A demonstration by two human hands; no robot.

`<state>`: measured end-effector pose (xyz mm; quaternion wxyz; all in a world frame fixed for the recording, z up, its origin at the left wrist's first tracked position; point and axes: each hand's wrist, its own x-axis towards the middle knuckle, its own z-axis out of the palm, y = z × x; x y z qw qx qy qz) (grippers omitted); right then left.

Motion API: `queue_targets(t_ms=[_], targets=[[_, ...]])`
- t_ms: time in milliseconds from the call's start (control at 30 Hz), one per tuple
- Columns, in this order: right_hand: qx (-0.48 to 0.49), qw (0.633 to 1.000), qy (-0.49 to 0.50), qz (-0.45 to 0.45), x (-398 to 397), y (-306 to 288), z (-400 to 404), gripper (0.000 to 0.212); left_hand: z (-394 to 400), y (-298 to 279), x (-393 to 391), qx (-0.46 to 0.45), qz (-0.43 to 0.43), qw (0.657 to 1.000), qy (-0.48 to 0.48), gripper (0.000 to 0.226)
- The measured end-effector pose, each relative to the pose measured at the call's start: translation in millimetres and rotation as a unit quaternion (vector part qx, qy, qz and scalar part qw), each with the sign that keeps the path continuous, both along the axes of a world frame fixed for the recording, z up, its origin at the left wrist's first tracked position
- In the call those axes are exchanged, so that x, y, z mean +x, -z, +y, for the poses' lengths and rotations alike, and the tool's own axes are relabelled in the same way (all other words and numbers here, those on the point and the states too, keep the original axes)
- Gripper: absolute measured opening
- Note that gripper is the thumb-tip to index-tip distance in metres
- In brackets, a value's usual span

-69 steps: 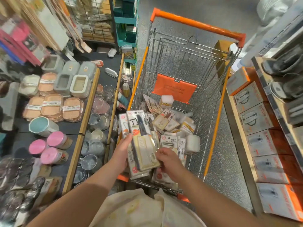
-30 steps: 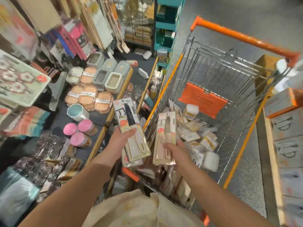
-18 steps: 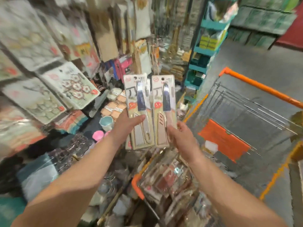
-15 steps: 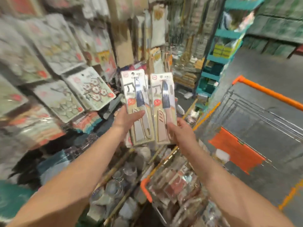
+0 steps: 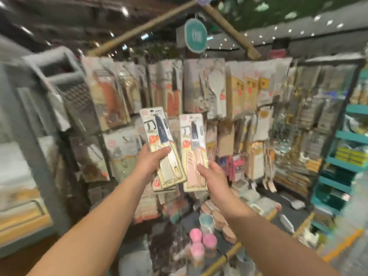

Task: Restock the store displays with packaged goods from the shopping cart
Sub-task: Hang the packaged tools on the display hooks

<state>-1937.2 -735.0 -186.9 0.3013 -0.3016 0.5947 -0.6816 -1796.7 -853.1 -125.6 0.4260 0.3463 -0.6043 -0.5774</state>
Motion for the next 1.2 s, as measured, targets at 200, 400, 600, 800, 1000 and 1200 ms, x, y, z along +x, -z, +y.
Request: queue_targets(t_ms=[200,400,600,800,1000,1200], targets=[[-0.016,0.999,-0.018,0.039,-22,-53,-49,0.06,-17,-68,-1,-0.054,0.012,0.998,-0.011,0.029],[-0.028,0.994,0.008,0.107,-52,-131,-74,0.026,-38,-110,-14,-0.09,-0.012,0.996,-0.022,0.018],[-0.061,0.983,0.026,0.173,-89,-179,-101,0.047,-62,-124,-25,-0.082,-0.016,0.996,-0.016,0.035],[-0.059,0.981,0.016,0.182,-100,-194,-127,0.051,-77,-114,-25,-0.072,-0.004,0.997,-0.031,0.028],[-0.055,0.981,0.051,0.181,-100,-200,-143,0.046,-91,-116,-14,-0.07,0.01,0.996,-0.06,0.021],[-0.064,0.981,0.049,0.174,-105,-185,-147,0.05,-106,-117,-2,-0.073,0.009,0.995,-0.073,0.022]])
